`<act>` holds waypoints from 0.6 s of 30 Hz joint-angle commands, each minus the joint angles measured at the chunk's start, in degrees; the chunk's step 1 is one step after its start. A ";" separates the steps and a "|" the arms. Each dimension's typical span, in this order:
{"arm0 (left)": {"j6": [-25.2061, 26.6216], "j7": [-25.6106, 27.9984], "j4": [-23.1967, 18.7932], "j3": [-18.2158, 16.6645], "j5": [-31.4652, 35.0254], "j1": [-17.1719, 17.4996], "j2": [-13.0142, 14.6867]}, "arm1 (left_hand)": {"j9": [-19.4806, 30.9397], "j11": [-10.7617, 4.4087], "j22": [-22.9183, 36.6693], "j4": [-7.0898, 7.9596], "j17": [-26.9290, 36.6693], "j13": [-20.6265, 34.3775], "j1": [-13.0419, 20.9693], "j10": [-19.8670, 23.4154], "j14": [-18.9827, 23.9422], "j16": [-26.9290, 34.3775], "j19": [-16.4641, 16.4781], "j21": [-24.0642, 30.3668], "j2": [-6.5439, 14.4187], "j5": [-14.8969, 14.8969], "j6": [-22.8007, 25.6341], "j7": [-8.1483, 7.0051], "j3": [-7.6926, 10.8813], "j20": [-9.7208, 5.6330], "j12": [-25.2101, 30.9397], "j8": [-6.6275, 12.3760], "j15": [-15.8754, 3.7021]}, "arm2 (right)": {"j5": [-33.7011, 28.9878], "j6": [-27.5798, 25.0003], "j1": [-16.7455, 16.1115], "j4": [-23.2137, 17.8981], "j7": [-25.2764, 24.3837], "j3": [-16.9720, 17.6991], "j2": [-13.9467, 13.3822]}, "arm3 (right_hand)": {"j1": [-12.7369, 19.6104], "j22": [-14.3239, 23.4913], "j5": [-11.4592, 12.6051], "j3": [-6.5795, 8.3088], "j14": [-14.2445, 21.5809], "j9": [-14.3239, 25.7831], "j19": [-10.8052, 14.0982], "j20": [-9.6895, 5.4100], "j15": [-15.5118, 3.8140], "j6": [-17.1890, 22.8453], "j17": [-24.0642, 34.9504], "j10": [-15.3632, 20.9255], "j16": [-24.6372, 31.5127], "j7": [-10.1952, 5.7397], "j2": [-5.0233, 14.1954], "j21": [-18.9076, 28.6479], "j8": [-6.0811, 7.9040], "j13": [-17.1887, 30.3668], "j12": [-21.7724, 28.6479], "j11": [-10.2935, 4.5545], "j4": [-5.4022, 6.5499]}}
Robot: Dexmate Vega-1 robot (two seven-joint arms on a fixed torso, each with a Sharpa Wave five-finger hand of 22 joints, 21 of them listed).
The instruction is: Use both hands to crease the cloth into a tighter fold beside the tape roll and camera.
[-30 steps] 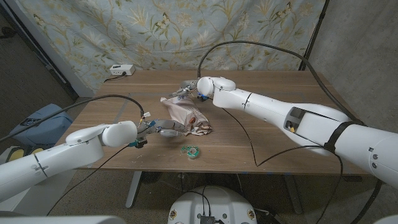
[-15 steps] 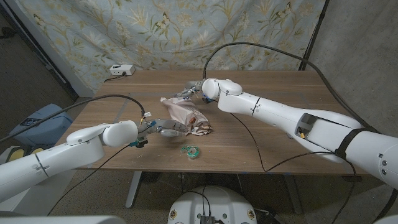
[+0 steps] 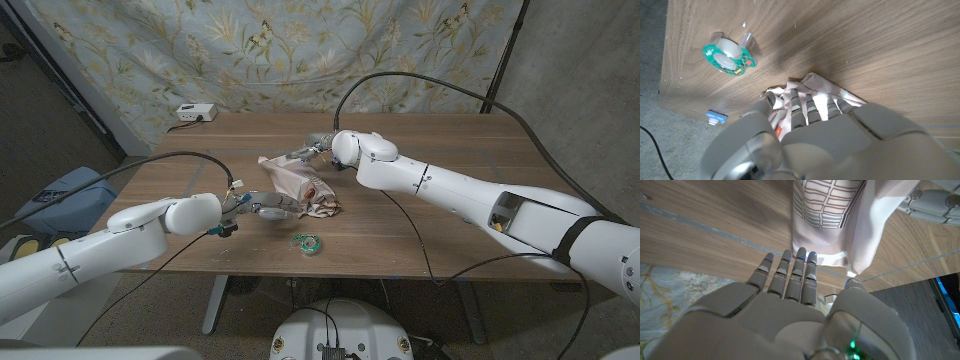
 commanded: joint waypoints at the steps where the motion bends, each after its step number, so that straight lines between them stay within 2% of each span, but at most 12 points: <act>1: -0.43 0.46 -0.15 -0.88 -0.37 0.68 0.80 | 0.19 0.00 0.05 0.04 0.22 0.05 0.63 0.03 0.38 0.15 -0.59 0.32 -0.07 0.31 0.10 0.14 -0.11 -0.03 0.25 -0.15 0.16 | -0.13 -2.19 -1.97 -2.40 -0.53 -0.02 -1.11 | -0.17 -0.03 0.47 0.39 -0.21 0.14 -0.32 0.14 0.15 0.01 -0.05 0.29 -0.17 0.09 -0.22 0.45 0.46 0.08 -0.14 -0.08 0.14; 18: 0.27 3.01 -1.91 -3.34 -1.78 3.52 3.19 | 0.19 0.02 0.05 0.07 0.22 0.05 0.70 0.03 0.43 0.16 -0.54 0.35 -0.08 0.31 0.20 0.09 -0.13 -0.07 0.25 -0.11 0.14 | 0.97 -2.92 -4.28 -1.27 -3.63 -0.11 -0.36 | -0.14 -0.04 0.53 0.75 0.03 0.14 -0.16 0.17 -0.06 0.18 -0.37 0.85 0.03 0.15 0.00 0.63 0.56 0.09 -0.30 -0.27 0.00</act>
